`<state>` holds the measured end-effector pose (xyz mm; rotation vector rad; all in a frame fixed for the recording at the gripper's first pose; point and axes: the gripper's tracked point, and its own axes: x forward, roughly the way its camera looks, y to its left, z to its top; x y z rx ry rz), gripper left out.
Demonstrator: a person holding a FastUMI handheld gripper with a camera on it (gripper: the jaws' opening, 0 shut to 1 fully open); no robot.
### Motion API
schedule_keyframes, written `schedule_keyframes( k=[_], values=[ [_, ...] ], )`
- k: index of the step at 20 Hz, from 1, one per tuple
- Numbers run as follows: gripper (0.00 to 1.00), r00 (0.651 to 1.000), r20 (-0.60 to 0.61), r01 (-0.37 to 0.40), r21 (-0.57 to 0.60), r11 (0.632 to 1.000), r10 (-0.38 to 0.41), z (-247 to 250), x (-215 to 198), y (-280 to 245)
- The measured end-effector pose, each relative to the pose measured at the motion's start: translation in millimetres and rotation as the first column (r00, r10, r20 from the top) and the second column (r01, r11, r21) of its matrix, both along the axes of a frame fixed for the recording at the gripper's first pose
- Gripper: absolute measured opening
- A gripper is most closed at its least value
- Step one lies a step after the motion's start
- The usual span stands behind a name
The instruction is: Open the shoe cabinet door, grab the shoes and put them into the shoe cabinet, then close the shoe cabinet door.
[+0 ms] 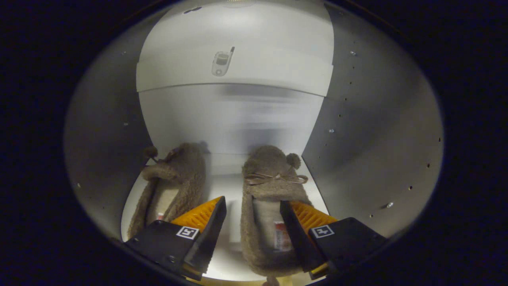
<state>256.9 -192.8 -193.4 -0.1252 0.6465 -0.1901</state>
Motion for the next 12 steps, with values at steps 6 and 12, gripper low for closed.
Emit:
schedule_keyframes(
  k=[6,12],
  values=[
    [0.9,0.997,0.08,0.003,0.028,1.0,-0.005,35.8,-35.2,7.4],
    [0.93,0.982,0.188,0.018,0.044,0.999,-0.026,86.0,-104.0,20.5]
  ],
)
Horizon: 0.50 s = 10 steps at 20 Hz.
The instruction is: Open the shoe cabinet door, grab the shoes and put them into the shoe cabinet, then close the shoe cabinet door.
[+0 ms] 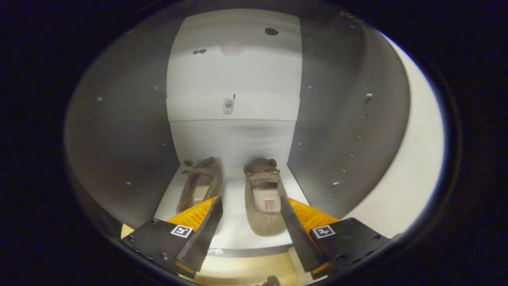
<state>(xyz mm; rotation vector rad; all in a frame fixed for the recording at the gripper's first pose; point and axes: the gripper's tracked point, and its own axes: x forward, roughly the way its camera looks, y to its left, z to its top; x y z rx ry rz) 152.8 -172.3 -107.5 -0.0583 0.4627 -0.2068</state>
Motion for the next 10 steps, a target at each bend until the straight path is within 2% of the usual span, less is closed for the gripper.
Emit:
schedule_keyframes(
  k=[5,10],
  values=[
    [0.94,0.996,0.086,-0.01,0.009,1.0,0.01,34.2,-72.8,25.4],
    [0.95,0.982,0.183,0.031,0.044,0.999,-0.038,64.5,-164.9,37.3]
  ],
)
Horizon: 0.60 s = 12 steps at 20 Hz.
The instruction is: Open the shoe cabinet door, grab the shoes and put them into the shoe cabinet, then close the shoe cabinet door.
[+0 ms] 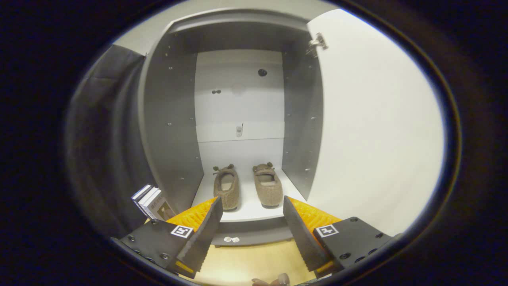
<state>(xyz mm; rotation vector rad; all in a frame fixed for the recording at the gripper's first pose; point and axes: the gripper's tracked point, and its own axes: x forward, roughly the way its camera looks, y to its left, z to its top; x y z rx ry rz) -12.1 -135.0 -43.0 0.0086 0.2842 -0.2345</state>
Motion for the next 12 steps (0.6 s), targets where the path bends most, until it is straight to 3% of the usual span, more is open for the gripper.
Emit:
schedule_keyframes(
  k=[5,12],
  values=[
    [0.96,0.997,0.07,0.025,0.044,0.999,-0.028,27.1,-88.9,-3.8],
    [0.96,0.989,0.12,0.078,0.055,0.995,-0.084,65.5,-191.7,-61.8]
  ],
)
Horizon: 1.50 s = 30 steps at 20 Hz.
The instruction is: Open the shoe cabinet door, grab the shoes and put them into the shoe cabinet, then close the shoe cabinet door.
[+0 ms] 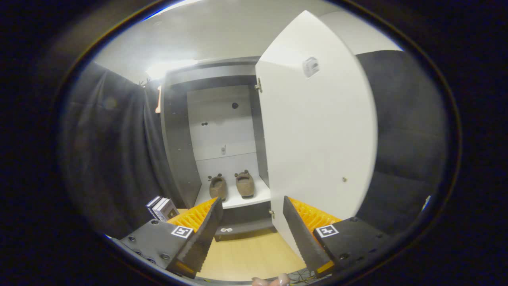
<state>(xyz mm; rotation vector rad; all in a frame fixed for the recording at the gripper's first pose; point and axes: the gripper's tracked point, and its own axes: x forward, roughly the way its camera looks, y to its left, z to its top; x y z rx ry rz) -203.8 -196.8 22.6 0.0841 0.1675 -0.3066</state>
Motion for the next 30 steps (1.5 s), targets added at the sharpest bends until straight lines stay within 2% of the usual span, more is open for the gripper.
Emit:
schedule_keyframes(
  k=[6,11,14,22,25,28,30],
  values=[
    [0.96,0.999,0.025,0.049,-0.053,0.997,-0.048,29.6,-61.3,-91.7],
    [0.96,0.998,0.022,0.062,-0.074,0.995,-0.06,29.6,-73.9,-170.7],
    [0.96,0.999,0.022,0.04,-0.093,0.995,-0.038,21.5,-56.7,-208.3],
    [0.95,0.992,0.073,-0.102,-0.023,0.995,0.104,3.5,44.9,-253.8],
    [0.95,0.989,0.057,-0.14,0.014,0.99,0.139,-6.6,66.2,-257.3],
    [0.95,0.981,0.047,-0.191,0.003,0.982,0.19,-8.7,79.3,-244.8],
    [0.95,0.98,0.02,-0.196,-0.015,0.98,0.197,-14.2,81.7,-242.7]
  ],
)
